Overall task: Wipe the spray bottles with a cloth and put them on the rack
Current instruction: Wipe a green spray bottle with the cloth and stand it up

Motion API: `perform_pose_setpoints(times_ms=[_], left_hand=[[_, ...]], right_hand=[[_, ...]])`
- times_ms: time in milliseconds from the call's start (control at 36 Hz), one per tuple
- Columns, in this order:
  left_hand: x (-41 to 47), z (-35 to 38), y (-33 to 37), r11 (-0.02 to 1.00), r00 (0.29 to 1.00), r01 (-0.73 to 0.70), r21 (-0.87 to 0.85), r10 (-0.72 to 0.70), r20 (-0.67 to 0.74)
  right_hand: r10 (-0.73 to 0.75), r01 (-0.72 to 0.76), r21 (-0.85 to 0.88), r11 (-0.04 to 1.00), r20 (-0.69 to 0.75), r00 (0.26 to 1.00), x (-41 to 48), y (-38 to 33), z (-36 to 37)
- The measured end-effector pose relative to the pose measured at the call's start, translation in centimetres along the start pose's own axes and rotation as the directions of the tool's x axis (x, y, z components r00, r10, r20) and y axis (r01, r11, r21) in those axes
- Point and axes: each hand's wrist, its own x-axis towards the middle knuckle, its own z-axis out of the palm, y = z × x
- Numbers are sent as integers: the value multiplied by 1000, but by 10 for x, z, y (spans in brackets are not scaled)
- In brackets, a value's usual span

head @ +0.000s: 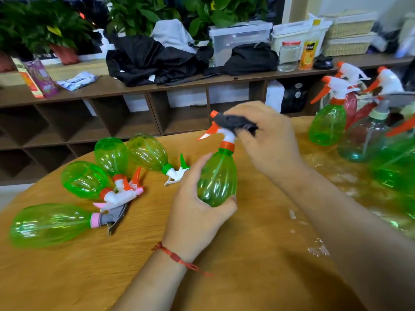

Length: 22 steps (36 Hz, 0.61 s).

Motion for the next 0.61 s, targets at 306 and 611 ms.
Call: perform_pose_setpoints(times_ms=[306,611], left_hand=[[1,3,-9,987,999,-37,154,37,3],[2,-1,-9,991,1000,6,133,-6,-1]], right_hand=[[-236,267,-94,959,257,937,-21,-8,19],[-126,125,149,981,-4,992,-14,-8,13]])
